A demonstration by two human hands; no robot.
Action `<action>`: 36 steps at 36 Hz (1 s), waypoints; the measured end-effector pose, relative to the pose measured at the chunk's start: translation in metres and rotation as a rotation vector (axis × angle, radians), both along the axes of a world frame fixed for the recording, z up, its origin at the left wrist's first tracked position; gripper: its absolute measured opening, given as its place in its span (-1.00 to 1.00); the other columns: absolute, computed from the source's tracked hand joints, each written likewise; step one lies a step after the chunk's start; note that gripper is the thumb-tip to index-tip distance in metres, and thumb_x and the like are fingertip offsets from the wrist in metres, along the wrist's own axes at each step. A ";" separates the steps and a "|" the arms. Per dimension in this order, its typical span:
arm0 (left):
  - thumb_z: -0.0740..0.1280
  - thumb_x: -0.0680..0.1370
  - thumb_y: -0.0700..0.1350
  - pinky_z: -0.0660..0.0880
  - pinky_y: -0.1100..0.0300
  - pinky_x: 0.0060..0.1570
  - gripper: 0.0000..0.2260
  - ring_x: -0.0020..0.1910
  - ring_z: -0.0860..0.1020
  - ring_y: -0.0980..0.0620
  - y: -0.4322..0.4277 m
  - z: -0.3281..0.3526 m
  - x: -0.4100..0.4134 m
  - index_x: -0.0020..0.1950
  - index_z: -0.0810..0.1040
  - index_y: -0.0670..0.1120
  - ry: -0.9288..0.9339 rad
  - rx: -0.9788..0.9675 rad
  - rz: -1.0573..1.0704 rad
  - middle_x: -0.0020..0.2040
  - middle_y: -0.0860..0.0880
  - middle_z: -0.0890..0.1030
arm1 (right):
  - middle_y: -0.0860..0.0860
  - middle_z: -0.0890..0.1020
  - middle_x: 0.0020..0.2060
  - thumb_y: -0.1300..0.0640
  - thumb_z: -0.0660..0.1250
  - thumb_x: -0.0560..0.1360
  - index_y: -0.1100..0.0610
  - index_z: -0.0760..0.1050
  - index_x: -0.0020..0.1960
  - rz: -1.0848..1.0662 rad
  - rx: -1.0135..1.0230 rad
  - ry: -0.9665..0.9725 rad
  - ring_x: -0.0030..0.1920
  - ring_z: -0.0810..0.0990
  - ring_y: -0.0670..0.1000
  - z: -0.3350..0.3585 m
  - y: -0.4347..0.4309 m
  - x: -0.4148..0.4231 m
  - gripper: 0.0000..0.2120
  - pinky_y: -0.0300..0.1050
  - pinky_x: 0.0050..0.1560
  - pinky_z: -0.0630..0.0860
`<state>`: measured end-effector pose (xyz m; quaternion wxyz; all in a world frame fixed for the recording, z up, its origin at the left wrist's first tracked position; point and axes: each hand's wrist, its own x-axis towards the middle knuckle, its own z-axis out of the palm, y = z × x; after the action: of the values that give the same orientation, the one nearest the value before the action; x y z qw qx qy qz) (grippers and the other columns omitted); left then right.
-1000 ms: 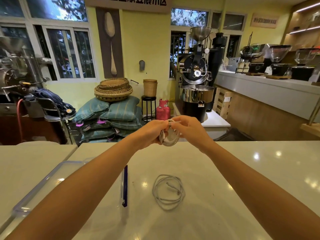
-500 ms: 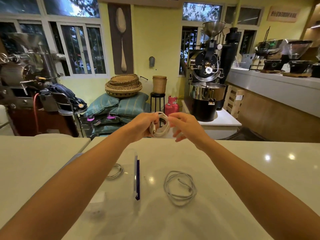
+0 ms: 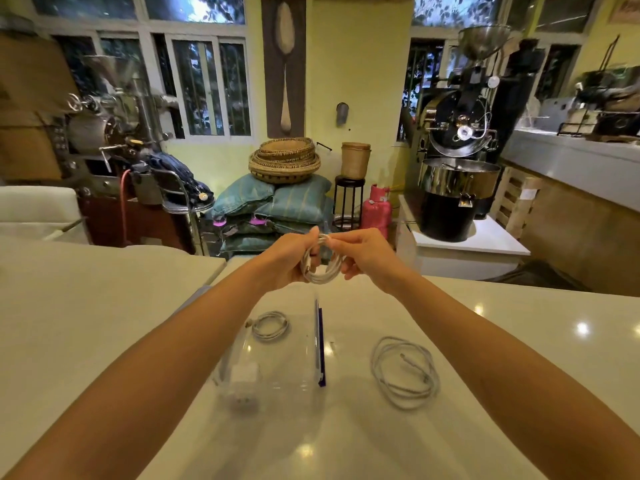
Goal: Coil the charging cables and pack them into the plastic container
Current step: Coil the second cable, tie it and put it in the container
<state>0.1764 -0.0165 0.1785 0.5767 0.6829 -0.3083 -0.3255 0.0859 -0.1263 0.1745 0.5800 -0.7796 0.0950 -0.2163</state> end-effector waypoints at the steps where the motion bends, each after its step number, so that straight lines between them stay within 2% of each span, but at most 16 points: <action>1: 0.01 0.61 0.04 0.24 0.22 -0.44 -0.58 -0.48 0.26 0.06 0.003 -0.003 0.003 -0.40 0.33 -0.08 0.001 0.009 0.010 -0.48 -0.01 0.33 | 0.10 0.51 -0.45 0.23 0.28 0.49 0.29 0.53 0.14 0.008 -0.008 0.005 -0.65 0.45 -0.17 -0.002 0.002 0.003 -0.75 -0.35 -0.61 0.44; 4: 0.06 0.60 0.01 0.24 0.23 -0.44 -0.61 -0.48 0.27 0.07 0.010 -0.010 0.010 -0.40 0.33 -0.08 0.010 0.035 0.043 -0.53 0.01 0.35 | 0.03 0.50 -0.51 0.25 0.28 0.49 0.30 0.54 0.13 0.017 -0.061 0.014 -0.65 0.45 -0.18 -0.010 0.008 0.013 -0.76 -0.36 -0.61 0.43; 7: 0.10 0.59 -0.03 0.26 0.23 -0.44 -0.64 -0.47 0.28 0.08 0.017 -0.017 0.016 -0.41 0.33 -0.07 0.036 0.050 0.073 -0.58 0.05 0.36 | 0.04 0.51 -0.46 0.24 0.27 0.50 0.27 0.55 0.11 0.021 -0.156 0.048 -0.64 0.46 -0.20 -0.017 0.015 0.023 -0.77 -0.38 -0.60 0.44; 12: 0.10 0.59 -0.01 0.26 0.23 -0.41 -0.65 -0.45 0.28 0.07 0.030 -0.032 0.024 -0.38 0.34 -0.08 0.029 0.095 0.103 -0.45 -0.02 0.35 | 0.08 0.55 -0.36 0.17 0.25 0.52 0.23 0.55 0.08 0.034 -0.306 0.161 -0.50 0.47 -0.08 -0.027 0.022 0.040 -0.79 -0.37 -0.59 0.44; 15: 0.13 0.58 0.00 0.31 0.25 -0.41 -0.67 -0.45 0.33 0.06 0.040 -0.041 0.029 -0.32 0.43 -0.13 -0.110 0.180 0.088 -0.40 -0.05 0.40 | 0.01 0.52 -0.40 0.15 0.24 0.52 0.24 0.53 0.02 0.053 -0.441 0.258 -0.47 0.47 -0.08 -0.033 0.024 0.049 -0.81 -0.37 -0.60 0.42; 18: 0.14 0.58 -0.02 0.35 0.27 -0.39 -0.70 -0.42 0.39 0.04 0.049 -0.050 0.034 -0.16 0.52 -0.19 -0.272 0.271 0.073 -0.38 -0.07 0.44 | -0.03 0.51 -0.40 0.14 0.24 0.52 0.22 0.49 -0.02 0.091 -0.543 0.366 -0.45 0.47 -0.10 -0.038 0.027 0.058 -0.85 -0.36 -0.61 0.38; 21: 0.18 0.57 -0.06 0.41 0.30 -0.44 -0.82 -0.43 0.44 0.07 0.053 -0.060 0.039 -0.04 0.47 -0.17 -0.344 0.327 0.093 -0.38 -0.05 0.47 | 0.04 0.54 -0.32 0.13 0.23 0.53 0.24 0.48 0.01 0.156 -0.657 0.461 -0.43 0.46 -0.09 -0.043 0.034 0.066 -0.81 -0.32 -0.54 0.38; 23: 0.18 0.57 -0.08 0.43 0.34 -0.49 -0.87 -0.44 0.47 0.09 0.055 -0.069 0.040 -0.03 0.41 -0.13 -0.368 0.398 0.094 -0.36 -0.04 0.50 | 0.09 0.53 -0.25 0.13 0.23 0.53 0.26 0.48 0.04 0.192 -0.722 0.525 -0.41 0.45 -0.07 -0.046 0.037 0.072 -0.79 -0.29 -0.48 0.39; 25: 0.18 0.57 -0.10 0.48 0.31 -0.39 -0.87 -0.37 0.51 0.07 0.054 -0.077 0.041 -0.01 0.41 -0.15 -0.401 0.481 0.080 -0.29 -0.06 0.55 | 0.12 0.54 -0.18 0.13 0.24 0.52 0.26 0.48 0.06 0.233 -0.795 0.591 -0.37 0.47 -0.03 -0.048 0.041 0.076 -0.78 -0.27 -0.44 0.39; 27: 0.19 0.57 -0.12 0.50 0.20 -0.18 -0.82 -0.23 0.55 -0.01 0.052 -0.084 0.040 0.05 0.46 -0.21 -0.488 0.582 0.058 -0.16 -0.14 0.59 | 0.18 0.57 -0.10 0.12 0.25 0.52 0.25 0.49 0.08 0.282 -0.882 0.658 -0.30 0.50 0.02 -0.052 0.045 0.079 -0.77 -0.26 -0.38 0.41; 29: 0.21 0.56 -0.13 0.49 0.13 -0.05 -0.78 -0.08 0.59 -0.12 0.047 -0.089 0.039 0.06 0.50 -0.26 -0.580 0.658 0.045 -0.08 -0.21 0.62 | 0.20 0.61 -0.01 0.15 0.24 0.52 0.24 0.49 0.10 0.302 -0.995 0.716 -0.16 0.56 0.10 -0.057 0.047 0.084 -0.78 -0.16 -0.23 0.45; 30: 0.20 0.55 -0.13 0.48 0.13 -0.04 -0.76 -0.05 0.58 -0.15 0.044 -0.091 0.039 0.06 0.52 -0.28 -0.616 0.682 0.047 -0.03 -0.24 0.62 | 0.19 0.61 0.02 0.18 0.23 0.52 0.22 0.50 0.11 0.298 -1.049 0.736 -0.07 0.58 0.14 -0.060 0.048 0.086 -0.79 -0.10 -0.14 0.45; 32: 0.21 0.55 -0.14 0.48 0.13 -0.11 -0.76 -0.11 0.54 -0.14 0.038 -0.095 0.038 0.05 0.54 -0.29 -0.662 0.716 0.060 0.03 -0.27 0.62 | 0.17 0.62 0.04 0.23 0.21 0.52 0.20 0.50 0.12 0.287 -1.109 0.763 0.06 0.56 0.16 -0.064 0.047 0.091 -0.79 -0.04 -0.04 0.47; 36: 0.26 0.53 -0.11 0.49 0.05 0.00 -0.75 -0.01 0.59 -0.19 0.028 -0.102 0.042 0.02 0.57 -0.28 -0.684 0.726 0.123 0.01 -0.26 0.64 | 0.15 0.59 0.08 0.30 0.23 0.48 0.17 0.48 0.16 0.273 -1.214 0.801 0.08 0.55 0.15 -0.068 0.041 0.096 -0.74 -0.05 -0.05 0.45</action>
<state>0.2185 0.0116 0.0760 0.1859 0.9241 -0.3056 -0.1349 0.1815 -0.0849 0.1064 -0.0107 -0.9873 0.0649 0.1444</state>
